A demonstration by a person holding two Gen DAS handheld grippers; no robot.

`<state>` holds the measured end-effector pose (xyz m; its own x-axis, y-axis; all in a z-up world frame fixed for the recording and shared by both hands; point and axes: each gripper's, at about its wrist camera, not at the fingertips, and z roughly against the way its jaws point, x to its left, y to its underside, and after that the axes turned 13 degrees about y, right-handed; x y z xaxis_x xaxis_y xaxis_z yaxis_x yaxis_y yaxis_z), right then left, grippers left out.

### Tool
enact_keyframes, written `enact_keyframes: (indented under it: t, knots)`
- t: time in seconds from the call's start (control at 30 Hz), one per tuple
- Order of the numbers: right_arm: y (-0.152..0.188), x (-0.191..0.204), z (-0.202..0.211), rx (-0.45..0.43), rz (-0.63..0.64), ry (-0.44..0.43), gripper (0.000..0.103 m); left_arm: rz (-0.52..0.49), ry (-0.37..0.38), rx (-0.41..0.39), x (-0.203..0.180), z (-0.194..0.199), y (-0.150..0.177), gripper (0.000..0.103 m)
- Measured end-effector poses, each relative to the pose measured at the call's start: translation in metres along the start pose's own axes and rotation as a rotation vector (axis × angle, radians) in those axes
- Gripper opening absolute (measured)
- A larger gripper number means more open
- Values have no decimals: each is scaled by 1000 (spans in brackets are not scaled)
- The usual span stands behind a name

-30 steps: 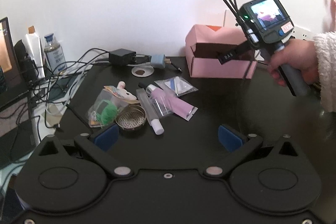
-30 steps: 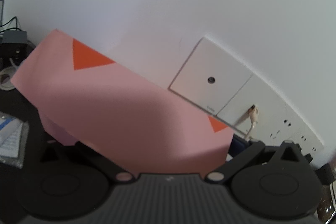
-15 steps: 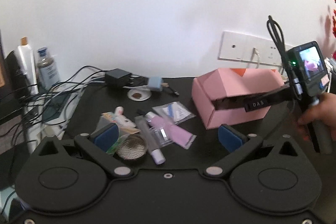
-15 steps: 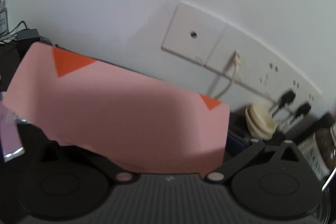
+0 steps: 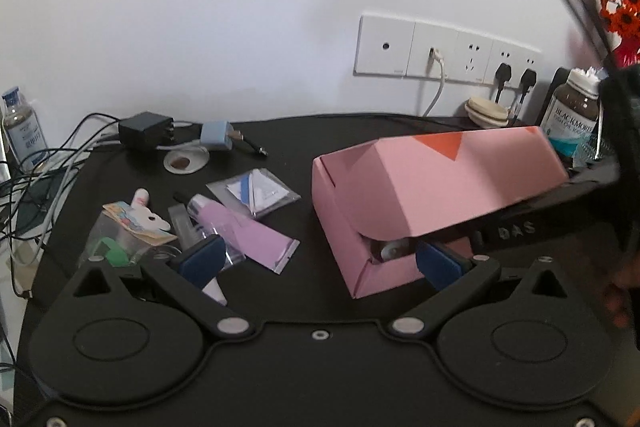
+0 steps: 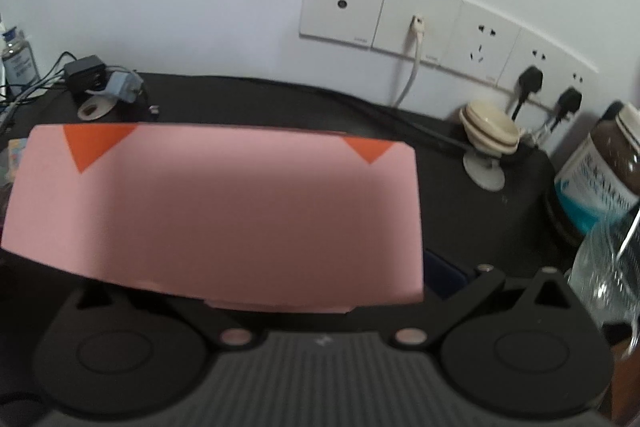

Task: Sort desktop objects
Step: 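Swing the pink box lid fully open with the right gripper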

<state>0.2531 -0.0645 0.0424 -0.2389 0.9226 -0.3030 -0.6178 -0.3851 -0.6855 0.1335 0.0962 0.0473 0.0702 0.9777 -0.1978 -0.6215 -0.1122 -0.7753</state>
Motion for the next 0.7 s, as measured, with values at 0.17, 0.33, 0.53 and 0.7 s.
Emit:
enact_keyframes:
  t: [0.17,0.33,0.53,0.7]
  knots:
    - [14,0,10,34,-21,-49,102,-33,-31,33,0,-7,8,103]
    - [28,1,22,51,-17,-89,102,-82,-68,76,1,-14,18,103]
    - [34,2,30,81,-2,-121,102,-97,-80,82,1,-15,24,103]
    - [32,2,36,83,3,-145,102,-128,-90,83,-1,-15,24,103]
